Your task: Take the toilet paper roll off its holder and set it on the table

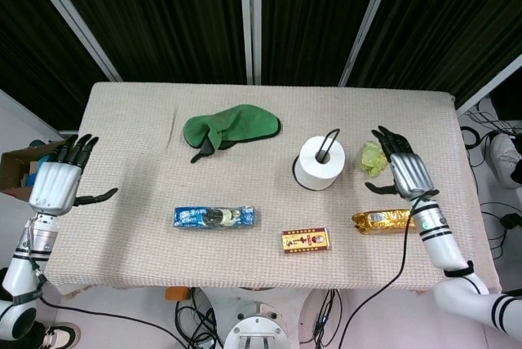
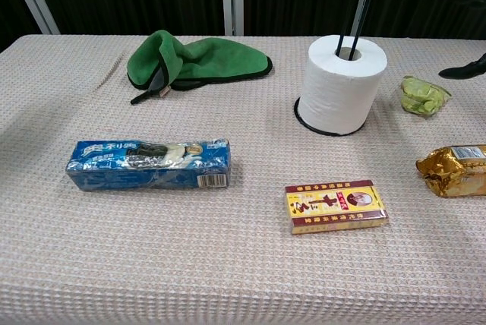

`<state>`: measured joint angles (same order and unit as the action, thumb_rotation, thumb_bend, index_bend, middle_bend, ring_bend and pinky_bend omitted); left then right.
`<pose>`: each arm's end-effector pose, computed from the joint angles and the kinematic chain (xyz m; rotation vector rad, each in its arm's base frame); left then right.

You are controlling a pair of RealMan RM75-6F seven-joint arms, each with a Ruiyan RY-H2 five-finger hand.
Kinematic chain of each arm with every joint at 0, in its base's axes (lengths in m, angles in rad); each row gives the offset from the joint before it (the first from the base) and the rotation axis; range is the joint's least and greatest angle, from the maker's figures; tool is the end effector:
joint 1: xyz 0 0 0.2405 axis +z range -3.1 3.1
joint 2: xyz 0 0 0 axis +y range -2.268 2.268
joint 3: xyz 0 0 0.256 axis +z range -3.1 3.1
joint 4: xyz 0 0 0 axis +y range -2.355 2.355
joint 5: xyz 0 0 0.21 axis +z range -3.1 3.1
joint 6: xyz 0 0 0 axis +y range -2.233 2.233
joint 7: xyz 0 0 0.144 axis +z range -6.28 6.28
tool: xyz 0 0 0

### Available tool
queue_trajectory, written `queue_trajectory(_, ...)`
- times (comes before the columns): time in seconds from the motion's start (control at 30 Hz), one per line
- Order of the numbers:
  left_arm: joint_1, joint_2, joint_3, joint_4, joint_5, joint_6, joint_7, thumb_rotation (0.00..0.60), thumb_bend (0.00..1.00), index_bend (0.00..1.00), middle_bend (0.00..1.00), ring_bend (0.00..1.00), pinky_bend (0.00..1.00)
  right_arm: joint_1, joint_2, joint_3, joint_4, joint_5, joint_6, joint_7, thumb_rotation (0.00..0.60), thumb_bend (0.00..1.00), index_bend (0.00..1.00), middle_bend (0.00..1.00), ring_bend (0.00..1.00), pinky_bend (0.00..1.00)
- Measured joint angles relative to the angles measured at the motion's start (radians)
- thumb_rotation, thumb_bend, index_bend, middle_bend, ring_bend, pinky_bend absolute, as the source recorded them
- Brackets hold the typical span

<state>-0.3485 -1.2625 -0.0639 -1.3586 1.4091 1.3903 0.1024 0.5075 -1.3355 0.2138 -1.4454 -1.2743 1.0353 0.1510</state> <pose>-0.3029 0.2738 0.1338 -1.5163 -0.6660 -0.8547 -0.2434 -0.3350 0.0783 1.5195 -1.1792 1.0916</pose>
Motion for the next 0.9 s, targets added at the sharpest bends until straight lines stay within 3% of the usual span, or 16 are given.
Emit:
queue_trajectory(0.2,0.053,-0.002,0.021,0.003,0.035,0.062,-0.023,0.178,0.09,0.07,0.09,0.07,0.21,0.041,-0.055,0.019,0.052,0.035,-0.105,0.157,0.600,0.00,0.00,0.00,0.00,0.00)
queue_trajectory(0.47,0.069,0.006,0.017,0.012,0.045,0.063,-0.047,0.178,0.09,0.07,0.09,0.07,0.21,0.104,-0.171,0.044,0.184,0.006,-0.179,0.383,0.600,0.00,0.00,0.00,0.00,0.00)
queue_trajectory(0.8,0.073,0.005,0.012,0.021,0.078,0.072,-0.042,0.179,0.09,0.07,0.08,0.07,0.21,0.161,-0.204,0.037,0.242,-0.015,-0.286,0.495,0.600,0.03,0.00,0.00,0.00,0.00)
queue_trajectory(0.9,0.076,0.007,0.013,0.015,0.083,0.073,-0.041,0.180,0.09,0.07,0.08,0.07,0.21,0.165,-0.208,0.042,0.244,0.000,-0.287,0.496,0.600,0.06,0.02,0.06,0.03,0.07)
